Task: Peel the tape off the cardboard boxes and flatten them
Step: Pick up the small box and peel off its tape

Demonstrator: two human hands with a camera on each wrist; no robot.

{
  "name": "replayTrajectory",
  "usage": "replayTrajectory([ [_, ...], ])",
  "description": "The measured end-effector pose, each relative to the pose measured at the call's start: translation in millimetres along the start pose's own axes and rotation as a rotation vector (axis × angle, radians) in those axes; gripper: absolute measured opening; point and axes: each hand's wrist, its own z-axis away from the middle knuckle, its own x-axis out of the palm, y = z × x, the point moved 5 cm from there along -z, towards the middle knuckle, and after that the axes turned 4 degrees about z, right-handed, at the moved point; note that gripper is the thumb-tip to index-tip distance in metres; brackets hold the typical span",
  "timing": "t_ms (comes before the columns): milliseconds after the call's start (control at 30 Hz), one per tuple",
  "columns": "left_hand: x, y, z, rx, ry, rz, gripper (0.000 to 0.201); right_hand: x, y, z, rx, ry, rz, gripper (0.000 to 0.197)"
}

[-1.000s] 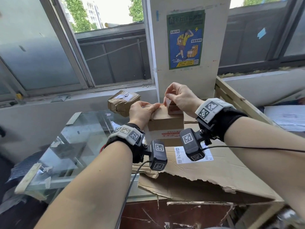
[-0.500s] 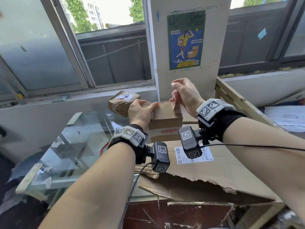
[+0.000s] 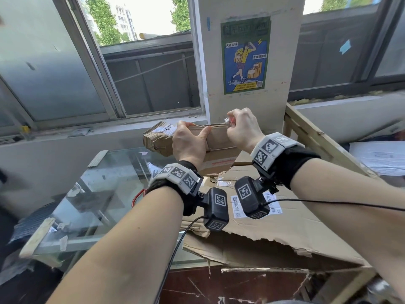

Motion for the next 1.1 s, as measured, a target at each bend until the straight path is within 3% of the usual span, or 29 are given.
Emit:
replayTrajectory([
  [133,-1,7,0,-0.005,0.014,0.007,0.049,3,-2,3,-0.036,0.023,0.128,0.021],
  [400,-5,1,0,-0.021,0.009,-0.011,0.047,4,1,6,-0.057,-0.194,0.249,0.030],
  [600,-3,-1,1,0.051,0.000,-0.042,0.046,-1,4,6,-0.070,-0.175,0.280,0.025],
  [767,-2,2,5,0.097,0.026,-0.084,0.047,-6,10,4,0.043,-0.144,0.155,0.016],
  [833,-2,4,7,0.163,0.043,-0.170,0.049,-6,13,2,0.094,-0.153,0.084,0.013],
  [900,2,11,9,0.340,0.051,-0.333,0.059,-6,16,1,0.130,-0.157,0.065,0.012],
  [1000,22,21,18,0.570,-0.197,-0.576,0.075,-9,17,2,0.133,-0.109,0.096,0.015],
  [1100,38,18,29,0.552,-0.451,-0.650,0.104,-8,12,3,0.100,-0.089,0.082,0.014],
])
